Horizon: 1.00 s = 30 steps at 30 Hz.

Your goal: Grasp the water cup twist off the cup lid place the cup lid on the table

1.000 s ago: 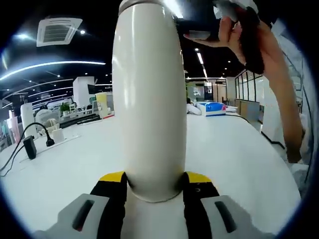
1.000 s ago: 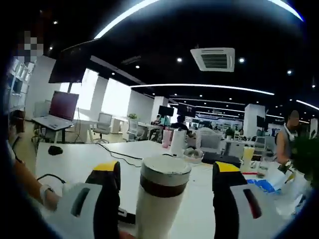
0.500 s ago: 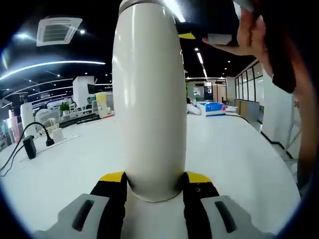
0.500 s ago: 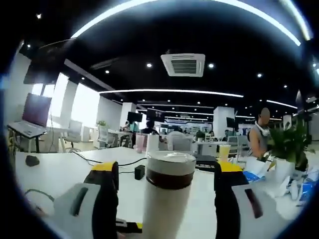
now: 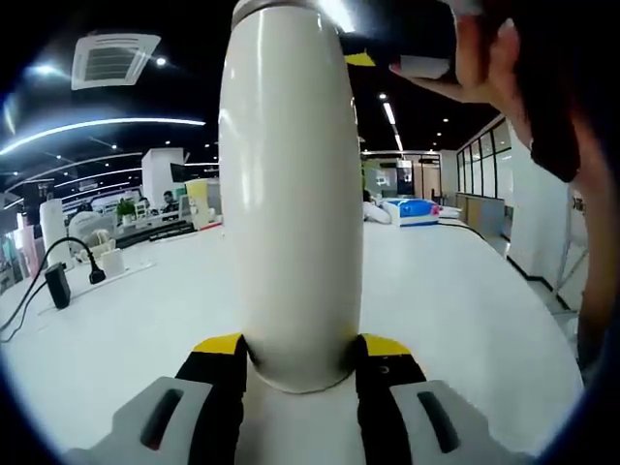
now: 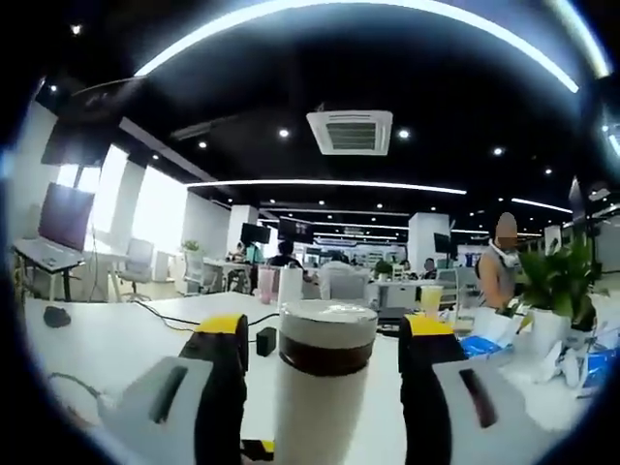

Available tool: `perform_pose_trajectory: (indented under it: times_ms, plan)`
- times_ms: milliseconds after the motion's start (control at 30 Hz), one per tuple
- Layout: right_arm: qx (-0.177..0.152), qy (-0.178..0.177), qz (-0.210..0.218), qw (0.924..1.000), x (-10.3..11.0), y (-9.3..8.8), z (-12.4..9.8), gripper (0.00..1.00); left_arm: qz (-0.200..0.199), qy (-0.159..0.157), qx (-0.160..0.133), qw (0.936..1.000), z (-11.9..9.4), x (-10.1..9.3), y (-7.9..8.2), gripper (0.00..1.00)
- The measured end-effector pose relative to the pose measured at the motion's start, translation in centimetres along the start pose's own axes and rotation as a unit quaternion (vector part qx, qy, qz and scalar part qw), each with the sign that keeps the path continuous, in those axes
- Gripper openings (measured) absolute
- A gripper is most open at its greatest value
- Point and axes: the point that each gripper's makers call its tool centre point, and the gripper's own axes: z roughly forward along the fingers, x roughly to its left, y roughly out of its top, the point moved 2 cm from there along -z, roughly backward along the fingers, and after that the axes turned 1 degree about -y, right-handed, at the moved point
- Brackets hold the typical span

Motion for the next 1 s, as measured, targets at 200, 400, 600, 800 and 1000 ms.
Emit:
perform_pose_trajectory:
  times_ms: [200,400,600,800,1000]
  plan:
    - [0.001,0.016,0.003,0.9999,0.5,-0.2,0.5,0.55,0.000,0.000,0.000,1.0000,0.0,0.0,0.0,0.46]
    - [-0.001,0.007,0.005,1.0000,0.2,0.0,0.7,0.54,0.000,-0.001,0.000,1.0000,0.0,0.1,0.0,0.46]
    - [-0.010,0.007,0.006,0.9999,-0.3,-0.1,0.7,0.45,0.000,-0.001,-0.001,1.0000,0.0,0.2,0.0,0.46]
    - [-0.008,0.042,0.036,0.9984,-0.6,-0.2,1.1,0.45,0.001,-0.001,-0.002,1.0000,0.0,0.4,0.0,0.46]
    - [-0.007,0.061,0.029,0.9977,-0.6,-0.2,1.2,0.44,0.000,-0.001,-0.002,1.0000,-0.1,0.4,0.0,0.46]
